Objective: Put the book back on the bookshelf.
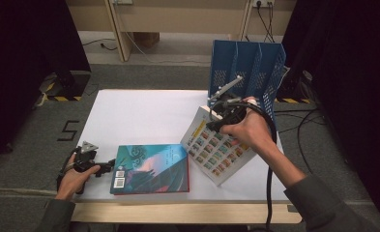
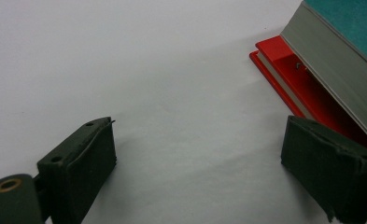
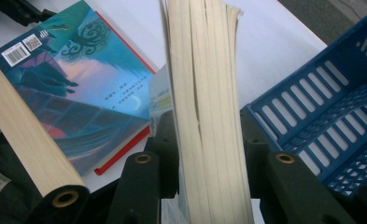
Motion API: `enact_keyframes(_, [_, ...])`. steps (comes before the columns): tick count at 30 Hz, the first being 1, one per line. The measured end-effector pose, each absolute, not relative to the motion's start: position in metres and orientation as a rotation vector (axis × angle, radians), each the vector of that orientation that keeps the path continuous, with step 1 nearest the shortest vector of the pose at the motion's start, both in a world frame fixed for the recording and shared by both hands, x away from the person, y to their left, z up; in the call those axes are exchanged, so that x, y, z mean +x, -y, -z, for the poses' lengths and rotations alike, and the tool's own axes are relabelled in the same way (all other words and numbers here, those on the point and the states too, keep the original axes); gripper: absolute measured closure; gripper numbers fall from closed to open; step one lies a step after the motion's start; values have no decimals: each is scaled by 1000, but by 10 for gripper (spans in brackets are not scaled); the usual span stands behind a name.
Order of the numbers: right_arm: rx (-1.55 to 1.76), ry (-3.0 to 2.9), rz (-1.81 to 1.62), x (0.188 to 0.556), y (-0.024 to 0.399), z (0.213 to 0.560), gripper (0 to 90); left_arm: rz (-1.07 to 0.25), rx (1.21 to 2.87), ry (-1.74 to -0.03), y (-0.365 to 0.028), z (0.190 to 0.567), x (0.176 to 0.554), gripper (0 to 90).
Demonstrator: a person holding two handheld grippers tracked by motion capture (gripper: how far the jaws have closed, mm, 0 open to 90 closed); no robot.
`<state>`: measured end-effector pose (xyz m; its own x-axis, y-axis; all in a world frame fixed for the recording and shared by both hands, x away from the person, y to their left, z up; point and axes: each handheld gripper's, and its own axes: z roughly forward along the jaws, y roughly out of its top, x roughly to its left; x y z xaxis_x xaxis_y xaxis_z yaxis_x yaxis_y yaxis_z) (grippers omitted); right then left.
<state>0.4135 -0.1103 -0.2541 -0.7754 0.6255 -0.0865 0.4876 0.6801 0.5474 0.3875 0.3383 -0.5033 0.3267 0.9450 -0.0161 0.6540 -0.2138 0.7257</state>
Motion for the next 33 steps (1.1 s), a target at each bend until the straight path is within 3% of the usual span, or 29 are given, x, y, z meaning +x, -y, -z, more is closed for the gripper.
enact_keyframes(14, [1102, -2518, -683, 438, 146, 261, 712, -584, 1961, -1392, -336, 503, 387, 91])
enact_keyframes(21, [1084, -2531, -700, 435, 140, 260, 711, -582, 1966, -1391, -335, 503, 388, 91])
enact_keyframes(26, [1059, -2568, -696, 437, 122, 258, 690, -579, 1965, -1386, -335, 503, 387, 93])
enact_keyframes(33, [1082, -2621, -699, 434, 115, 254, 592, -581, 1966, -1382, -334, 503, 387, 93])
